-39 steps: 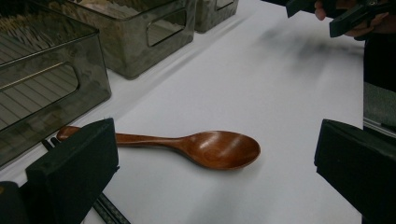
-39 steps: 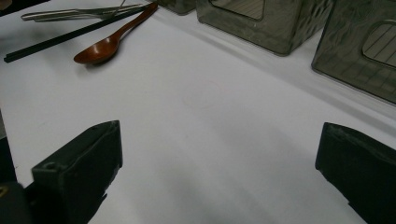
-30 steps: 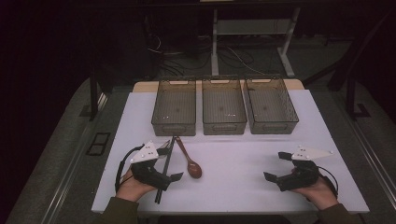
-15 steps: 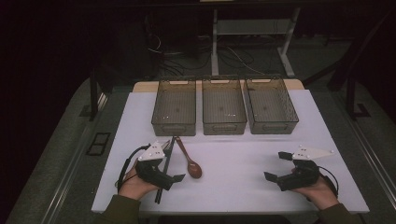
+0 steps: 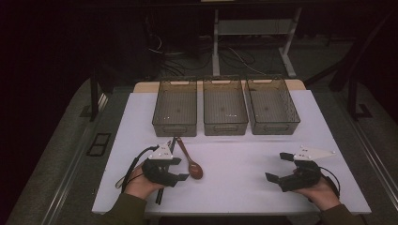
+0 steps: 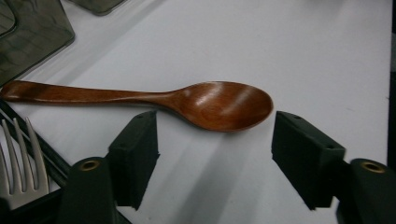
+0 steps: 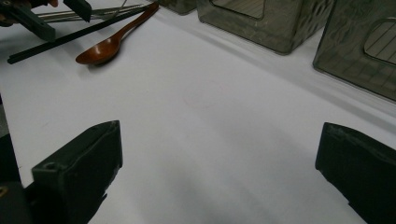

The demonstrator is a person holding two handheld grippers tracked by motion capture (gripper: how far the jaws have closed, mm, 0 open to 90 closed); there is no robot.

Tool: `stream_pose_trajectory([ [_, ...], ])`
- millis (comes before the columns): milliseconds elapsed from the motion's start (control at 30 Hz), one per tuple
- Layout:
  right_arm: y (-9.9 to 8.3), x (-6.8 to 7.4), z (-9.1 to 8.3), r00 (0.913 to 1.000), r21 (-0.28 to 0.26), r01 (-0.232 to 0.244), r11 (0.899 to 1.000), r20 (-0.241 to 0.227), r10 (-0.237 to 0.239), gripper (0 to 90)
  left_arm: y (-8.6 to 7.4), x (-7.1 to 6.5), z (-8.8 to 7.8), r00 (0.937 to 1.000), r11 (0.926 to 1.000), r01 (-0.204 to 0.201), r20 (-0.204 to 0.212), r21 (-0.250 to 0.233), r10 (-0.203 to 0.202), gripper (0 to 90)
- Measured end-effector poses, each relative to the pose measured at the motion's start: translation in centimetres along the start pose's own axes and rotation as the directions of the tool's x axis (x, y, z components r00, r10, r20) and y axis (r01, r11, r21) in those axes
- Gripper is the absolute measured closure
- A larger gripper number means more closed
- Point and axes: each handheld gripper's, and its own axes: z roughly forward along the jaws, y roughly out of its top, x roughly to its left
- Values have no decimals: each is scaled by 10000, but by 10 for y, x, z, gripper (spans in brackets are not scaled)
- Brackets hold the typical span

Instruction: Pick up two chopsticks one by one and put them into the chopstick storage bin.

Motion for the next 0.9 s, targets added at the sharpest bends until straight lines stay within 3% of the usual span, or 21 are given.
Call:
stream_pose_trajectory([
  [33,0,0,0,10000,0,0,10000,0,0,9,0,1,1,10000,10000,53,-26,-30,-53,373],
  [67,0,0,0,10000,2,8,10000,1,-8,9,1,3,1,9999,9999,101,-114,-38,-102,446],
  [100,0,0,0,10000,2,8,10000,1,-8,9,2,5,2,9996,9999,157,-229,-44,-158,446],
  [133,0,0,0,10000,12,-22,10000,7,22,9,3,6,2,9990,9998,218,-384,-4,-218,511],
  [233,0,0,0,10000,13,-19,10000,9,18,9,7,11,4,9966,9994,359,-737,13,-357,591],
  [267,0,0,0,10000,12,-25,10000,13,25,9,8,14,6,9950,9992,332,-950,211,-311,617],
  [433,0,0,0,10000,19,-42,10000,16,42,9,9,19,13,9930,9978,402,-1132,519,-341,725],
  [667,0,-1,0,10000,13,-73,10000,24,73,9,15,22,24,9939,9945,384,-1064,977,-280,851],
  [900,0,-1,-1,10000,-37,-71,10000,26,71,9,15,19,31,9967,9911,428,-735,1259,-337,890],
])
